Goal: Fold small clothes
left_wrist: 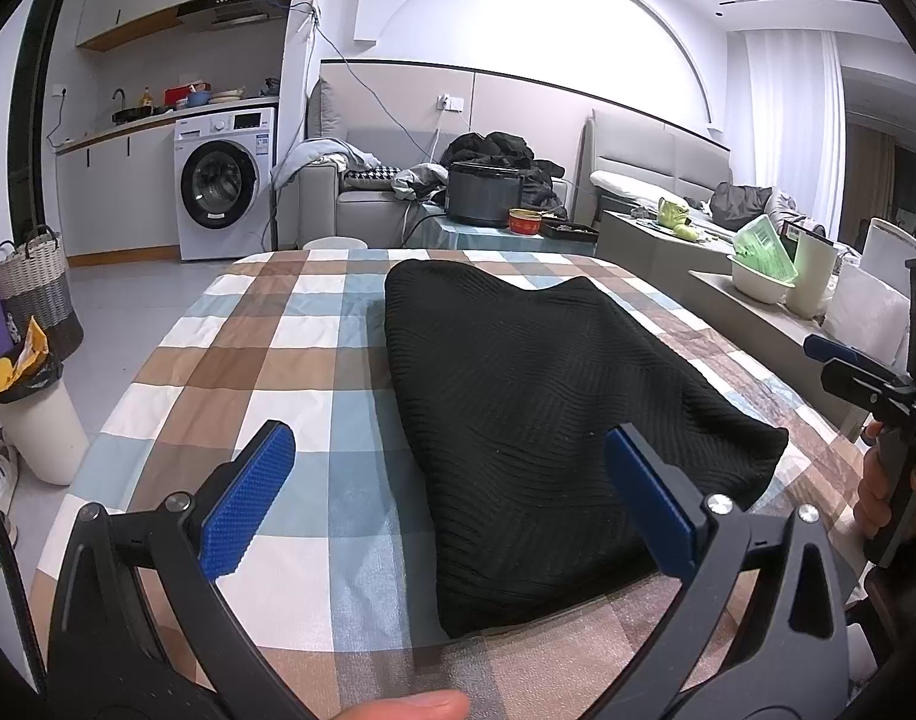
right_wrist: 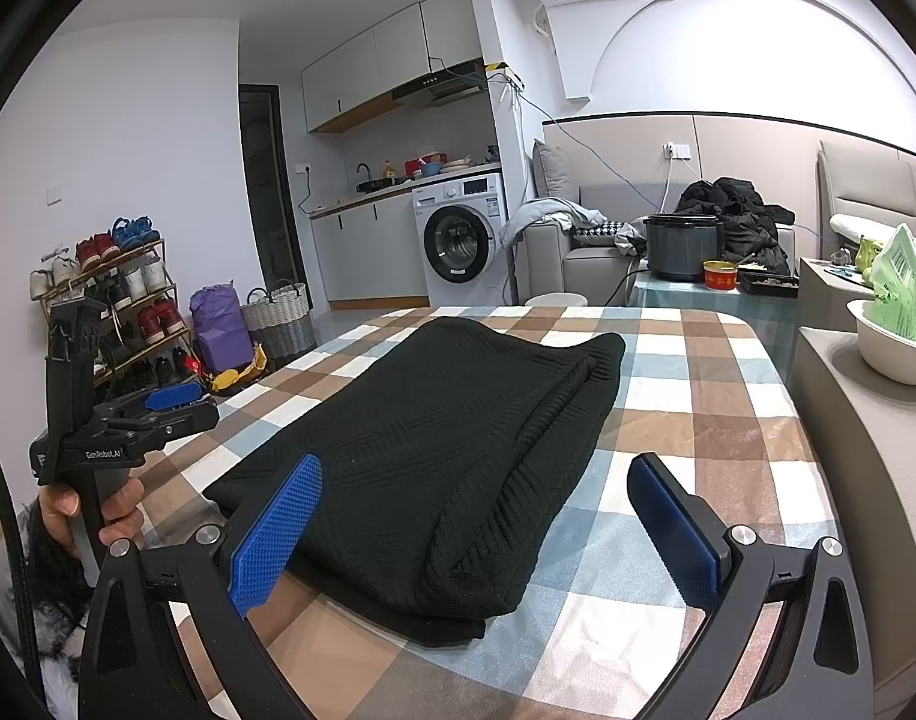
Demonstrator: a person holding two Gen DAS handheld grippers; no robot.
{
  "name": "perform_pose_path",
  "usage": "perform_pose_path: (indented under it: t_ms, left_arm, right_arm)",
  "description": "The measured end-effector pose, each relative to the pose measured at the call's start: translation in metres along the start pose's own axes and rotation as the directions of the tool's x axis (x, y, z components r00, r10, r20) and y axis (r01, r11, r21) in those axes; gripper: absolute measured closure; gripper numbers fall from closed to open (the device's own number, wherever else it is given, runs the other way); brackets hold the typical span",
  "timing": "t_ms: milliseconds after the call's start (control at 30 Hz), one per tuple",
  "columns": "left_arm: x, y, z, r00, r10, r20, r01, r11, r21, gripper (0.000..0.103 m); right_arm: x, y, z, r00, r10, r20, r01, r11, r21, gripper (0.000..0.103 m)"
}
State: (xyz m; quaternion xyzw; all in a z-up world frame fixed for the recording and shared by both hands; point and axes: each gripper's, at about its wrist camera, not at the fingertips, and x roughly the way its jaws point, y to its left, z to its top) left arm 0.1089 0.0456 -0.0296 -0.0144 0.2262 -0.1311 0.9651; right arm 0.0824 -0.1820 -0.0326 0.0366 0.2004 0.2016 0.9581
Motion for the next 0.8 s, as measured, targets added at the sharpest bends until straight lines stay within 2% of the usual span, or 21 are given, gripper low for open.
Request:
perform_pose_path:
  t_ms: [800]
  left_arm:
    - [-0.0006, 0.0019, -0.0012, 1.0, 0.0, 0.003, 0.0, 1.0, -0.002, 0.001]
  right_arm:
    - [-0.0011, -0.0014, -0.0017, 1.0, -0.004, -0.004, 0.004, 1.0, 0.001, 0.0]
